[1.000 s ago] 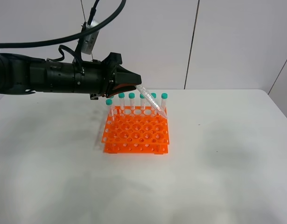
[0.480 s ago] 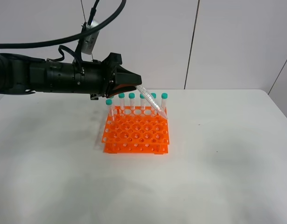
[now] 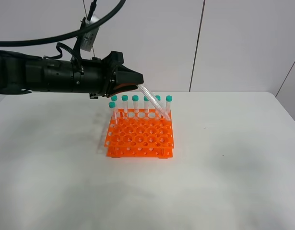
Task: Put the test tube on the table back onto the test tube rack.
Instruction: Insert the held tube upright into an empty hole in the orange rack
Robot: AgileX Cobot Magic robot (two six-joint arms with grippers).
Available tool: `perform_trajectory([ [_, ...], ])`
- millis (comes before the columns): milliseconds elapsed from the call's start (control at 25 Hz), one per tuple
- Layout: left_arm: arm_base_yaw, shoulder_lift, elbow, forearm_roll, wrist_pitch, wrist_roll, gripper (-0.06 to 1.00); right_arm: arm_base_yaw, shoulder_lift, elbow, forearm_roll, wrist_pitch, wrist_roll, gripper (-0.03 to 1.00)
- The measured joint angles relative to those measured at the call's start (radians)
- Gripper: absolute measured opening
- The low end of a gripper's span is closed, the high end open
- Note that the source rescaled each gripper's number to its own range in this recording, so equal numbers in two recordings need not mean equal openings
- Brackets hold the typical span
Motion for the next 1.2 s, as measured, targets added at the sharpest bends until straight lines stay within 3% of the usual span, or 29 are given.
perform_trajectory([
  [280, 0.0, -0.115, 0.0, 0.133, -0.207, -0.003, 0.0, 0.0, 0.0, 0.0, 0.0, 0.0, 0.0, 1.0],
  [440, 0.0, -0.159, 0.0, 0.275, -0.326, -0.016, 0.0, 0.0, 0.0, 0.0, 0.0, 0.0, 0.0, 1.0],
  [520, -0.011, -0.178, 0.0, 0.425, -0.385, -0.082, 0.0, 0.0, 0.0, 0.0, 0.0, 0.0, 0.0, 1.0],
  [760, -0.166, -0.232, -0.001, 1.083, -0.529, -0.515, 0.0, 0.0, 0.0, 0.0, 0.0, 0.0, 0.0, 1.0],
  [880, -0.236, -0.219, -0.003, 1.279, -0.532, -0.685, 0.0, 0.0, 0.0, 0.0, 0.0, 0.0, 0.0, 1.0],
  [1000, -0.254, -0.179, -0.011, 1.362, -0.527, -0.771, 0.0, 0.0, 0.0, 0.0, 0.0, 0.0, 0.0, 1.0],
  [1200, -0.236, -0.081, -0.09, 1.4, -0.437, -0.805, 0.0, 0.0, 0.0, 0.0, 0.0, 0.0, 0.0, 1.0],
])
